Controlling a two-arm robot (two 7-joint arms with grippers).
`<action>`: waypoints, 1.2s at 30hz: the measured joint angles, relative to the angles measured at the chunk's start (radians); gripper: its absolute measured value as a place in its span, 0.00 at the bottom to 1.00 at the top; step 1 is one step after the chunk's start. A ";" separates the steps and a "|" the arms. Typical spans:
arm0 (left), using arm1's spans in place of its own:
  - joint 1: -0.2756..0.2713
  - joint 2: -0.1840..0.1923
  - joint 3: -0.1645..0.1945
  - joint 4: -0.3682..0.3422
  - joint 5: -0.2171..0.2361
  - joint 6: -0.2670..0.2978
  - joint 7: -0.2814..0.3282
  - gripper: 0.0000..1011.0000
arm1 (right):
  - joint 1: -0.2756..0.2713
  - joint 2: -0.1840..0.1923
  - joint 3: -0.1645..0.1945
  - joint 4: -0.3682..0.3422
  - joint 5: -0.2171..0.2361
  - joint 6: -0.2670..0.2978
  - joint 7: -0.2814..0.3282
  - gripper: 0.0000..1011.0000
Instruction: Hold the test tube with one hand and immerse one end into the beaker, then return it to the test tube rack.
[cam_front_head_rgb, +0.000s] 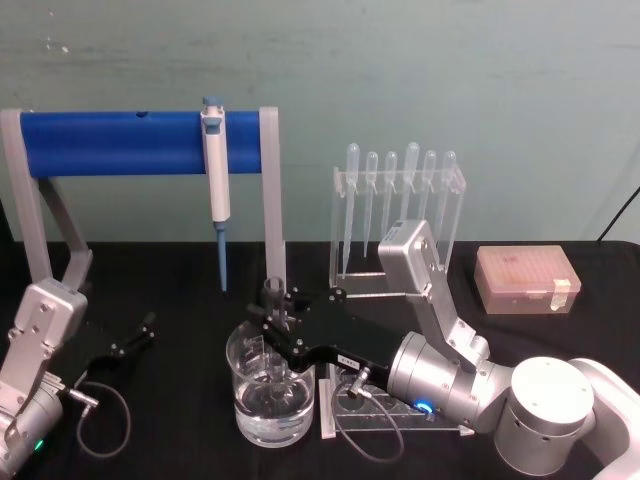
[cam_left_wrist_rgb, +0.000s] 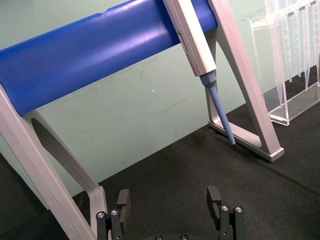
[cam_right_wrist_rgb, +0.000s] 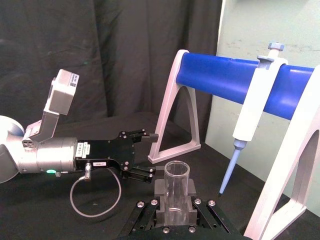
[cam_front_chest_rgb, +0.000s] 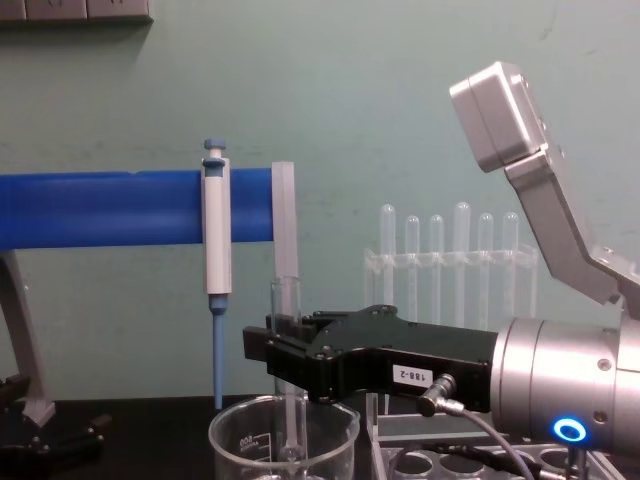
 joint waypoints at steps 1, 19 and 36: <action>0.000 0.000 0.000 0.000 0.000 0.000 0.000 0.99 | 0.000 0.000 0.000 0.000 0.000 0.000 0.000 0.23; 0.000 0.000 0.000 0.000 0.000 0.000 0.000 0.99 | 0.000 0.000 0.000 0.000 0.000 0.000 0.000 0.23; 0.000 0.000 0.000 0.000 0.000 0.000 0.000 0.99 | 0.000 0.000 0.000 0.000 0.000 0.000 0.000 0.23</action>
